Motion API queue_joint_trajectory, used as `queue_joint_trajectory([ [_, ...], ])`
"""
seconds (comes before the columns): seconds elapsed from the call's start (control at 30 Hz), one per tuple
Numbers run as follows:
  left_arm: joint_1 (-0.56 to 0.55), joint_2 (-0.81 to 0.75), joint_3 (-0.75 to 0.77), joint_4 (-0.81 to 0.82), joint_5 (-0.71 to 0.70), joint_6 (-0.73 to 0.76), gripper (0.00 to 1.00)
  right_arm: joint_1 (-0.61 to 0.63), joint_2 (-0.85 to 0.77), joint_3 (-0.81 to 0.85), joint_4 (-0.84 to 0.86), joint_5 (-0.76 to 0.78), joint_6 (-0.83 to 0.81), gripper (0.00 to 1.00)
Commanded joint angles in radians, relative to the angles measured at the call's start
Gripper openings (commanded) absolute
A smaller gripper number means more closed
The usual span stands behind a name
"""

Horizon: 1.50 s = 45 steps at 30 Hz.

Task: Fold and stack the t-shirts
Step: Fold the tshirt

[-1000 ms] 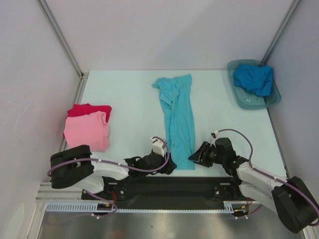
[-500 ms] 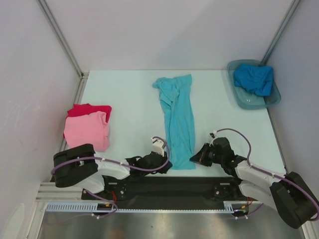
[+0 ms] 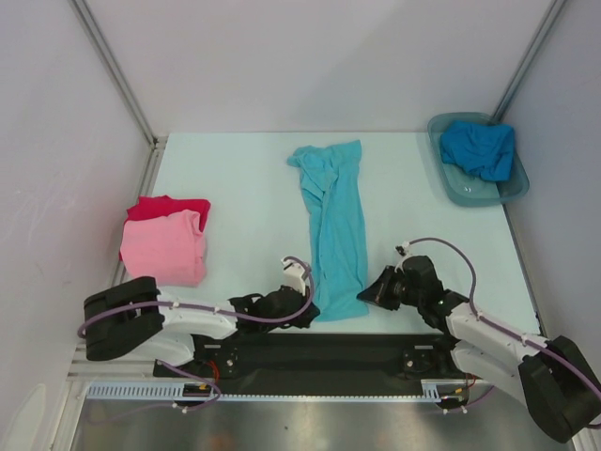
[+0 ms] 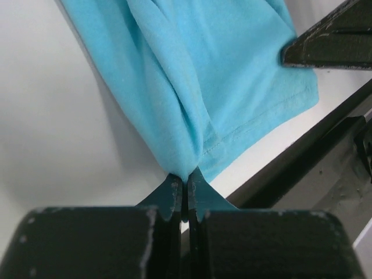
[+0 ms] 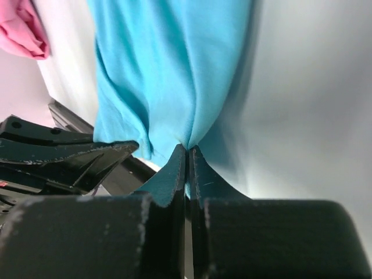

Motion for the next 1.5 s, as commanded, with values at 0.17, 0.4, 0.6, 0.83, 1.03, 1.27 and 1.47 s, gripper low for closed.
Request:
queue_joint_trajectory([
  [0.17, -0.093, -0.137, 0.053, -0.167, -0.065, -0.026, 0.0, 0.015, -0.099, 0.068, -0.103, 0.016, -0.014, 0.0],
  [0.4, -0.217, -0.164, 0.073, -0.293, -0.146, -0.135, 0.0, 0.033, -0.203, 0.079, -0.208, 0.02, -0.003, 0.0],
  [0.6, -0.233, -0.258, 0.112, -0.46, -0.264, -0.14, 0.0, 0.035, -0.235, 0.148, -0.281, 0.036, -0.019, 0.0],
  [0.83, -0.077, -0.367, 0.106, -0.439, -0.235, -0.028, 0.0, 0.035, -0.136, 0.197, -0.214, 0.04, -0.033, 0.0],
  [1.03, -0.046, -0.341, 0.132, -0.431, -0.226, 0.018, 0.0, 0.036, -0.111, 0.18, -0.182, 0.038, -0.026, 0.0],
  [1.27, -0.046, -0.299, 0.086, -0.364, -0.184, -0.017, 0.0, 0.035, -0.114, 0.151, -0.169, 0.038, -0.025, 0.0],
  [1.47, -0.031, -0.275, 0.121, -0.361, -0.191, 0.02, 0.0, 0.027, -0.027, 0.192, -0.117, 0.03, -0.037, 0.0],
])
